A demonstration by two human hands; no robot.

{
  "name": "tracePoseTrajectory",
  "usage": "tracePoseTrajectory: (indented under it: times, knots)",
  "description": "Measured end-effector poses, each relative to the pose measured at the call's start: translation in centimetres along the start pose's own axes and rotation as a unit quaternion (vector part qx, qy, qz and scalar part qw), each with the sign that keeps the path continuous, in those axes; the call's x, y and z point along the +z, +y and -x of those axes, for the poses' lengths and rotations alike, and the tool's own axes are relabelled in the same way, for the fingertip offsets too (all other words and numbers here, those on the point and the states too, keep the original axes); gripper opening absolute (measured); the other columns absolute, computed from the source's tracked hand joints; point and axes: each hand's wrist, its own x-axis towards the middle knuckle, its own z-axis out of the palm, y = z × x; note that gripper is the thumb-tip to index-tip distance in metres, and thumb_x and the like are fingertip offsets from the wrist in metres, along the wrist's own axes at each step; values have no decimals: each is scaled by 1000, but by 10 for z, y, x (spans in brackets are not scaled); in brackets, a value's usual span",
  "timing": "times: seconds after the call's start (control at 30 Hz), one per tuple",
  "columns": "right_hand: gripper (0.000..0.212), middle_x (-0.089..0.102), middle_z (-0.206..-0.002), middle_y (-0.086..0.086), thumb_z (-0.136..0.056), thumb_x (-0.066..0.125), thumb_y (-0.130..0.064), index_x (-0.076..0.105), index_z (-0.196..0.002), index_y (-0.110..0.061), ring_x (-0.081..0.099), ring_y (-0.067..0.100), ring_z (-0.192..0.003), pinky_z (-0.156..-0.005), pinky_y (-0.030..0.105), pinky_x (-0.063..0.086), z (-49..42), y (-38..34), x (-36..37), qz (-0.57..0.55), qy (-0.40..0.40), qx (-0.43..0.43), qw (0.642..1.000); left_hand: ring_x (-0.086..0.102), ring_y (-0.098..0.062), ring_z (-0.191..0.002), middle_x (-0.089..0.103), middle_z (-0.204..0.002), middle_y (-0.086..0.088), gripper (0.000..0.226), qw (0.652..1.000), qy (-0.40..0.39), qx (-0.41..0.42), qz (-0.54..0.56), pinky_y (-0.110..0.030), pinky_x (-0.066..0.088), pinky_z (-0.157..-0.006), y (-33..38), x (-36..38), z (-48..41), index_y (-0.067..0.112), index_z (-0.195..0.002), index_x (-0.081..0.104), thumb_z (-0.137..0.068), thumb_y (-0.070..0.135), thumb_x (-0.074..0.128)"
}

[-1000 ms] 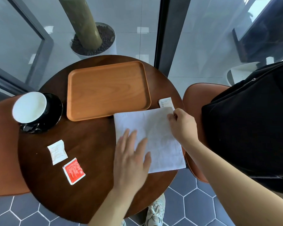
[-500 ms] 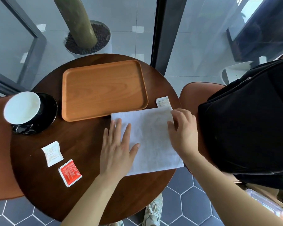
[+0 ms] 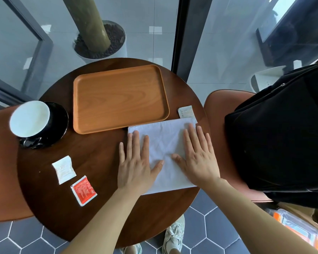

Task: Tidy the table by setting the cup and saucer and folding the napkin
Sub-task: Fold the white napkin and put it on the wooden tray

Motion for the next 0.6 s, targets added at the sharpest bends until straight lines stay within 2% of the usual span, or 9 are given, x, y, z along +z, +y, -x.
tracePoseTrajectory:
  times: [0.13, 0.2, 0.3, 0.37, 0.47, 0.53, 0.6]
  knots:
    - [85, 3, -169, 9, -99, 23, -70, 19, -158, -9, -1, 31, -155, -124, 54, 9, 19, -1, -1, 0, 12, -13, 1000, 0, -35, -156, 7, -168, -18, 89, 999, -9, 7, 30, -55, 15, -124, 0, -7, 15, 13, -160, 15, -94, 73, 15]
    - [81, 6, -169, 8, -100, 27, -67, 24, -157, -9, 1, 30, -155, -124, 53, 9, 31, -4, -4, -7, 20, -32, 999, 4, -34, -156, 13, -167, -17, 83, 998, 3, 27, 55, -55, 19, -123, -3, -8, 30, 15, -159, 21, -96, 69, 25]
    - [73, 22, -166, 9, -101, 35, -59, 34, -154, -9, 11, 28, -155, -124, 52, 15, 44, -11, -11, -52, 29, -41, 997, 22, -33, -152, 30, -160, -14, 68, 987, 27, 104, 121, -50, 31, -118, -17, -5, 58, 21, -151, 41, -94, 59, 48]
    - [66, 36, -160, 9, -100, 42, -52, 45, -148, -7, 24, 28, -152, -123, 52, 22, 52, -11, -15, -80, 40, -59, 994, 34, -30, -144, 42, -149, -11, 55, 978, 40, 154, 134, -44, 38, -112, -29, -4, 74, 25, -138, 55, -91, 52, 59]
    - [50, 54, -147, 7, -99, 50, -43, 62, -133, -7, 40, 29, -144, -119, 53, 29, 65, -3, -17, -93, 71, -107, 987, 51, -29, -126, 56, -128, -12, 29, 969, 74, 199, 124, -41, 54, -96, -40, -4, 85, 19, -113, 69, -86, 31, 70]
    - [47, 57, -144, 2, -99, 50, -44, 65, -128, -10, 41, 27, -143, -119, 52, 30, 72, 2, -15, -103, 60, -107, 987, 58, -28, -111, 63, -114, -11, 17, 962, 101, 228, 110, -39, 57, -87, -42, -5, 85, 16, -103, 73, -88, 22, 66]
    - [51, 51, -150, -2, -100, 46, -48, 62, -133, -13, 35, 23, -147, -121, 51, 27, 79, 4, -13, -114, 30, -99, 988, 61, -26, -98, 66, -103, -9, 15, 956, 120, 250, 99, -36, 56, -80, -43, -5, 83, 12, -99, 74, -88, 14, 64]
